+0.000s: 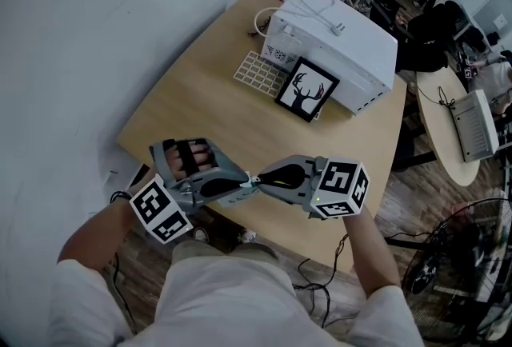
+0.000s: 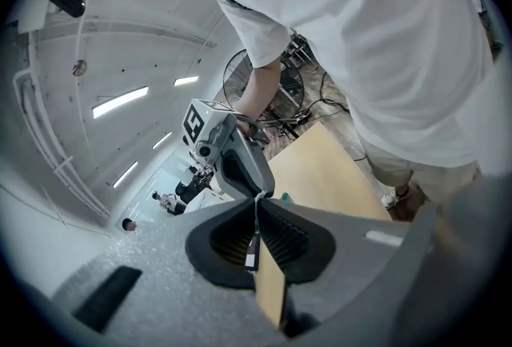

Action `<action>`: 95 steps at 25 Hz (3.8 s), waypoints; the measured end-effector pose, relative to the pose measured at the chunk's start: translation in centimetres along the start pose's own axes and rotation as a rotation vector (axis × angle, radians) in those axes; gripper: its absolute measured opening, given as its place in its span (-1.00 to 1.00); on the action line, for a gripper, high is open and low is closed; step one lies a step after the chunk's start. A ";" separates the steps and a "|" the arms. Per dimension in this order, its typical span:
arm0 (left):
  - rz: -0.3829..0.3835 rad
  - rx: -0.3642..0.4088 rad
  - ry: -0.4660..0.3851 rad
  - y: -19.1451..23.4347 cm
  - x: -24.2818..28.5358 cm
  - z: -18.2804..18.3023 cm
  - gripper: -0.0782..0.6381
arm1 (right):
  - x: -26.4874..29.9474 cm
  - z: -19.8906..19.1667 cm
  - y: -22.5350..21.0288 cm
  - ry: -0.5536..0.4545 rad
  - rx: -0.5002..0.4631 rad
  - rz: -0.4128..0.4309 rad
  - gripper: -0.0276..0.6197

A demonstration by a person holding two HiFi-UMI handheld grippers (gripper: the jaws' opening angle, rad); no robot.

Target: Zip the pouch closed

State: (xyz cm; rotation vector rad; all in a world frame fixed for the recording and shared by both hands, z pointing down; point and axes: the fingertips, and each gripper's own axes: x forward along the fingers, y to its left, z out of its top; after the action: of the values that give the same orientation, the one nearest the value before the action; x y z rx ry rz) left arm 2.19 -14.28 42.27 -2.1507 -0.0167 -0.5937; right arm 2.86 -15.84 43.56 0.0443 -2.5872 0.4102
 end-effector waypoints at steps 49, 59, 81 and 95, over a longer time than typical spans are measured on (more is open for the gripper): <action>0.137 -0.193 0.041 0.6 -3.0 -1.4 -0.71 | -6.0 -5.1 -3.7 0.117 -0.011 -0.278 -0.81; 0.167 -0.203 0.065 1.1 -3.6 -1.9 -0.71 | -7.1 -6.0 -4.8 0.176 -0.044 -0.384 -0.81; 0.190 -0.281 0.050 0.3 -3.2 -1.5 -0.72 | -8.2 -7.6 -3.7 0.140 -0.001 -0.388 -0.80; 0.356 -0.452 -0.021 2.9 -3.6 -0.7 -0.71 | -6.2 -8.1 -3.0 0.079 0.022 -0.451 -0.79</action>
State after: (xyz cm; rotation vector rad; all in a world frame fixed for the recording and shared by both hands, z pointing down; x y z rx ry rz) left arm -0.62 -15.85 38.96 -2.5102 0.5229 -0.3890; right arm 12.56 -16.59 47.96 0.5930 -2.3988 0.2648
